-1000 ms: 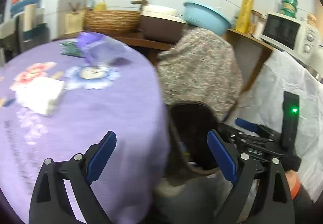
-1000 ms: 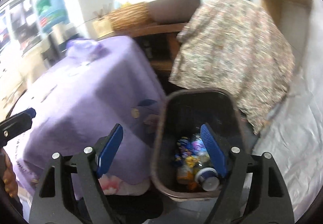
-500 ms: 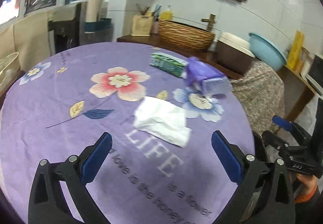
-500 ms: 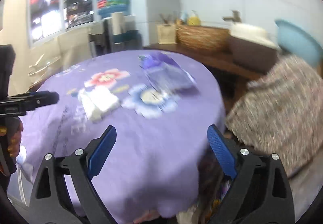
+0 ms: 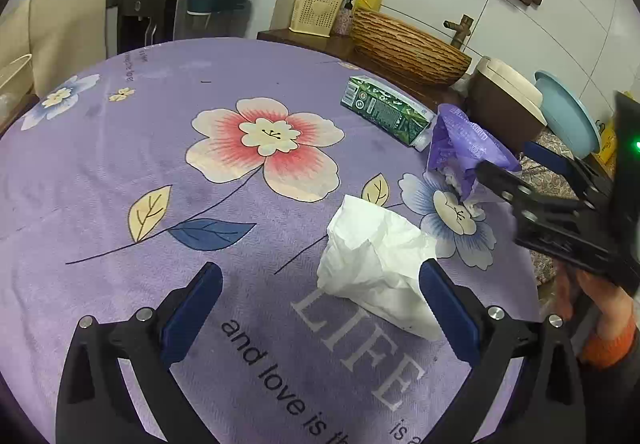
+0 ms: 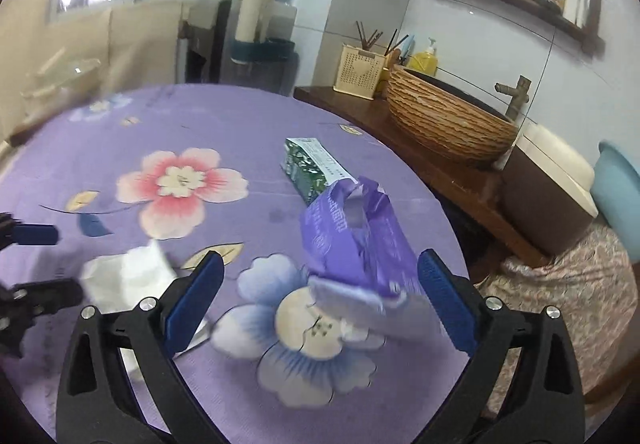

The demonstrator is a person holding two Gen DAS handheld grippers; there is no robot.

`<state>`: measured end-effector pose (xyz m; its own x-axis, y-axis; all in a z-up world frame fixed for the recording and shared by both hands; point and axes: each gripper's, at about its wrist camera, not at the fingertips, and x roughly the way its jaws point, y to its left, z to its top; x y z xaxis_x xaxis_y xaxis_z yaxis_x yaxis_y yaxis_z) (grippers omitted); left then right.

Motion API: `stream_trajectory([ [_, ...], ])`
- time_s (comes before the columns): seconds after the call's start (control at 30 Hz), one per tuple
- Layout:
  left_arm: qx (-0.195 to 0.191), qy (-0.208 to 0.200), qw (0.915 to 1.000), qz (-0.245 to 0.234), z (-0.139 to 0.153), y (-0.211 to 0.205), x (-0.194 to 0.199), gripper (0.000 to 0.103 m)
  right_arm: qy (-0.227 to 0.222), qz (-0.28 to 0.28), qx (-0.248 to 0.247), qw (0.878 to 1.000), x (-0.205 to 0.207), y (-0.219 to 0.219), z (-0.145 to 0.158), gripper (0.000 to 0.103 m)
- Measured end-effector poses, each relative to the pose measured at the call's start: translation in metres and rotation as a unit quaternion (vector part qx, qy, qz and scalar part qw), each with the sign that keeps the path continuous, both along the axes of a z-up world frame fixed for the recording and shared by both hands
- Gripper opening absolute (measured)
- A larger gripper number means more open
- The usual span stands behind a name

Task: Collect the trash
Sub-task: 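Grasp the white tissue with the left gripper while the right grasps the purple plastic bag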

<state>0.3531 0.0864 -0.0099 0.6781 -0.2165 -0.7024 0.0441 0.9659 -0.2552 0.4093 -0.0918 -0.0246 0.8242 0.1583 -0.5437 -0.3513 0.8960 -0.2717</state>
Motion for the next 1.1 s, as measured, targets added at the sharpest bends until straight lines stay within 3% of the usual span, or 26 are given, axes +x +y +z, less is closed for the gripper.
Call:
stream_trajectory([
  [0.03, -0.001, 0.0, 1.0, -0.002, 0.0, 0.0, 0.001, 0.098, 0.002, -0.005, -0.007, 1.0, 0.008, 0.002, -0.004, 0.095],
  [0.1, -0.003, -0.001, 1.0, -0.006, -0.001, -0.001, 0.002, 0.098, 0.013, -0.011, -0.017, 1.0, 0.018, 0.006, -0.011, 0.078],
  [0.17, -0.007, 0.0, 0.9999, -0.008, -0.001, 0.0, 0.002, 0.098, 0.025, -0.013, -0.022, 0.999, 0.025, 0.008, -0.018, 0.046],
  [0.2, -0.008, 0.0, 0.9999, -0.009, -0.001, 0.0, 0.003, 0.098, 0.027, -0.016, -0.023, 0.999, 0.027, 0.008, -0.02, 0.04],
  [0.4, -0.004, 0.003, 0.9999, -0.013, -0.003, -0.002, 0.006, 0.098, 0.015, -0.018, -0.011, 1.0, 0.027, 0.005, -0.022, 0.021],
  [0.67, 0.021, 0.019, 0.9993, -0.024, -0.012, -0.016, 0.02, 0.097, -0.021, -0.016, 0.0, 1.0, 0.01, 0.004, -0.007, 0.017],
  [0.73, 0.029, 0.021, 0.999, -0.025, -0.015, -0.018, 0.023, 0.085, -0.029, -0.013, 0.003, 0.999, 0.004, 0.003, -0.003, 0.017],
  [0.77, 0.027, 0.026, 0.999, -0.023, -0.017, -0.018, 0.026, 0.067, -0.032, -0.011, 0.006, 0.999, 0.001, 0.002, 0.0, 0.017],
  [0.87, 0.039, 0.026, 0.9988, -0.018, -0.018, -0.018, 0.027, 0.046, -0.035, -0.008, 0.014, 0.999, -0.006, -0.002, 0.004, 0.017],
  [0.9, 0.038, 0.026, 0.9988, -0.019, -0.017, -0.018, 0.026, 0.031, -0.036, -0.007, 0.016, 0.999, -0.008, -0.004, 0.005, 0.017],
  [1.0, 0.023, 0.027, 0.9992, -0.018, -0.018, -0.016, 0.024, 0.014, -0.039, -0.007, 0.024, 0.999, -0.014, -0.009, 0.007, 0.017],
  [1.1, 0.016, 0.016, 0.9996, -0.015, -0.016, -0.014, 0.019, 0.005, -0.038, -0.005, 0.036, 0.999, -0.019, -0.015, 0.01, 0.017],
])
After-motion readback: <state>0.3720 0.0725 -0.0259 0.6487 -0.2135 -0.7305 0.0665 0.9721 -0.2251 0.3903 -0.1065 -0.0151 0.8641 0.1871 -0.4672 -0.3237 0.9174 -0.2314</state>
